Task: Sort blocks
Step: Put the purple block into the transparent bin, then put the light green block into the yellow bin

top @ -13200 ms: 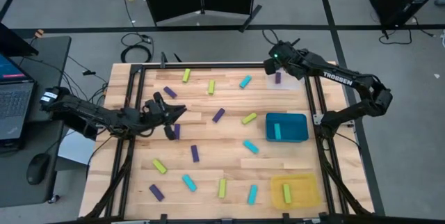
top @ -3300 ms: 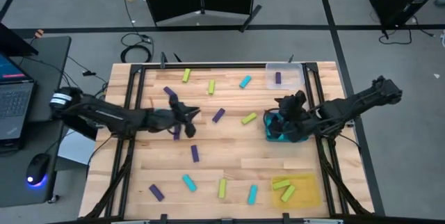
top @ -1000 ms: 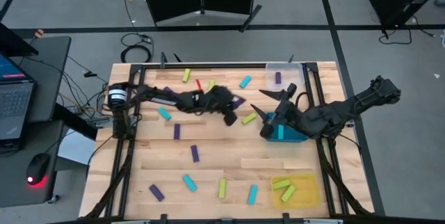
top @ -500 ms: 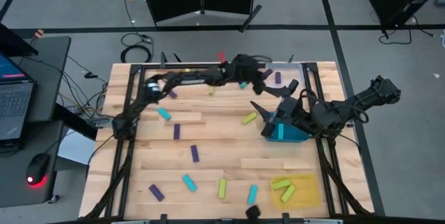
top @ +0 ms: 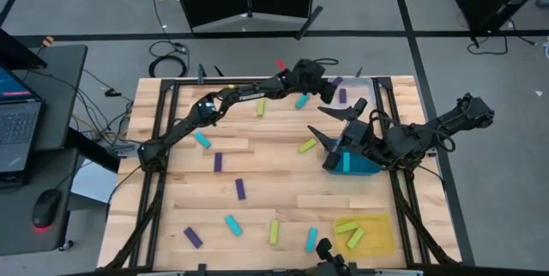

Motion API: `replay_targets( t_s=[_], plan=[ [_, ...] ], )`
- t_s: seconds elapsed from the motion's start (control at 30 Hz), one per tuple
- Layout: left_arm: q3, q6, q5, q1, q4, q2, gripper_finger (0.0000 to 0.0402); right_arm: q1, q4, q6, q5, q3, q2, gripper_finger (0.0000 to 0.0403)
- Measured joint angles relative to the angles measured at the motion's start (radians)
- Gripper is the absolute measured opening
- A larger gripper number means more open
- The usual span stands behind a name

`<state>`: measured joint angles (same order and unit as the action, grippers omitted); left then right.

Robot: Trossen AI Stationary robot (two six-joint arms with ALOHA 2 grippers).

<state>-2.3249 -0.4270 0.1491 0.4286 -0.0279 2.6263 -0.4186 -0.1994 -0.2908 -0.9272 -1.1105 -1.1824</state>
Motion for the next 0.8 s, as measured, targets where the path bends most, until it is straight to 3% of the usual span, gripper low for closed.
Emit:
replay_targets(
  t_s=[0.13, 0.53, 0.8],
  plan=[
    [-0.008, -0.050, 0.015, -0.001, 0.064, -0.002, 0.0106, 0.009, -0.005, 0.000, 0.013, 0.000, 0.000, 0.0262],
    [-0.008, -0.076, 0.024, -0.005, 0.108, -0.002, 0.0176, 0.009, -0.009, 0.002, 0.015, 0.000, 0.000, 0.0257],
    [-0.007, -0.021, 0.180, 0.007, 0.104, -0.023, 0.0197, 0.001, 0.004, 0.003, 0.015, 0.000, 0.000, 0.0254]
  ],
)
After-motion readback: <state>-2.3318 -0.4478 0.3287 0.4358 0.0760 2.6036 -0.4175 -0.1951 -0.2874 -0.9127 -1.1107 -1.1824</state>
